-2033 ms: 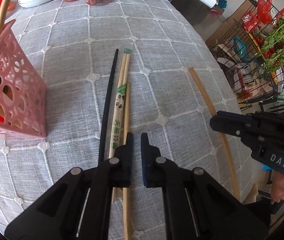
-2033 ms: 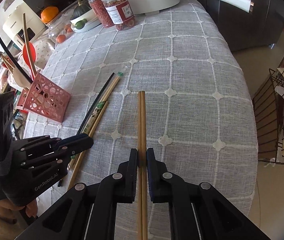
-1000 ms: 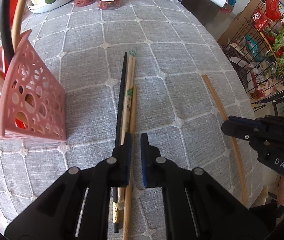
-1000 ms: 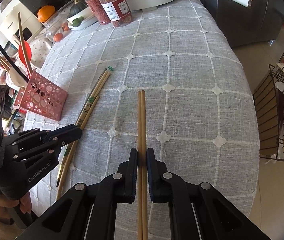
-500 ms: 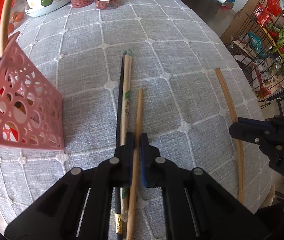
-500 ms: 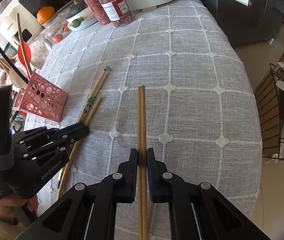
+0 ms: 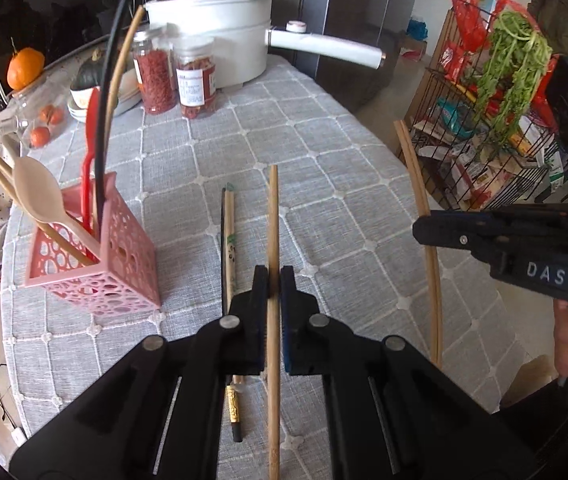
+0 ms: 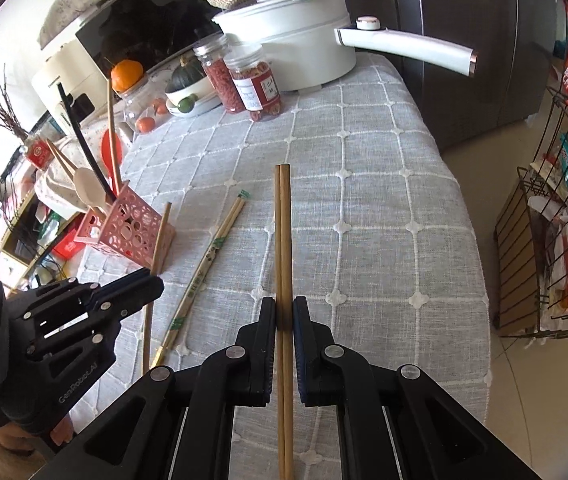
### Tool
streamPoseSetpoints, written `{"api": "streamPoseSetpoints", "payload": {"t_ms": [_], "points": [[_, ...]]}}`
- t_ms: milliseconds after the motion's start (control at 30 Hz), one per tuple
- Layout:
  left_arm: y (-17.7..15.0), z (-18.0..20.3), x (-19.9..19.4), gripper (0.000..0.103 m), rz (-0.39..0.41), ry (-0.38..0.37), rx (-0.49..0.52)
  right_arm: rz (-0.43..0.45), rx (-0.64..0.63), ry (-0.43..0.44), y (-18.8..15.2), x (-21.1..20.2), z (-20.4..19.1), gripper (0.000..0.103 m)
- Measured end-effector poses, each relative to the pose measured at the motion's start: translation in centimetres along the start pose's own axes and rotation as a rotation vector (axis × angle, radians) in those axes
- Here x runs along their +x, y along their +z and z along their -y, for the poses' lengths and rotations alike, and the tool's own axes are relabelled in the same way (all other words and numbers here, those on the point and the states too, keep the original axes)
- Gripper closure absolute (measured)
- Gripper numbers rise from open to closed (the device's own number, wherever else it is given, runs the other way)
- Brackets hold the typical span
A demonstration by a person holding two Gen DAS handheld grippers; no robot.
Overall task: Organize utensils
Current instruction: 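Lower the right tool's chopstick into the pink basket while the left tool drops its chopstick in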
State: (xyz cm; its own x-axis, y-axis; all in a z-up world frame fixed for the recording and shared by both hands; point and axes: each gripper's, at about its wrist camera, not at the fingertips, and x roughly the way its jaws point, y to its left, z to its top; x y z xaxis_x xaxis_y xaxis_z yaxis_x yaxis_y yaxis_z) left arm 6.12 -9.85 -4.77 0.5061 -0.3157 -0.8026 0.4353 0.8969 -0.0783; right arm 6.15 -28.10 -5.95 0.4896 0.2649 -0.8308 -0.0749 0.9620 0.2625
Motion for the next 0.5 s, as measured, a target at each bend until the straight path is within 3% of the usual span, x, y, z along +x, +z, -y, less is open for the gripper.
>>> {"api": "streamPoseSetpoints", "payload": {"t_ms": [500], "points": [[-0.8,-4.5,-9.1,0.096,0.241,-0.041,-0.092,0.199,-0.048,0.031,0.5,-4.9,-3.5,0.098]]}}
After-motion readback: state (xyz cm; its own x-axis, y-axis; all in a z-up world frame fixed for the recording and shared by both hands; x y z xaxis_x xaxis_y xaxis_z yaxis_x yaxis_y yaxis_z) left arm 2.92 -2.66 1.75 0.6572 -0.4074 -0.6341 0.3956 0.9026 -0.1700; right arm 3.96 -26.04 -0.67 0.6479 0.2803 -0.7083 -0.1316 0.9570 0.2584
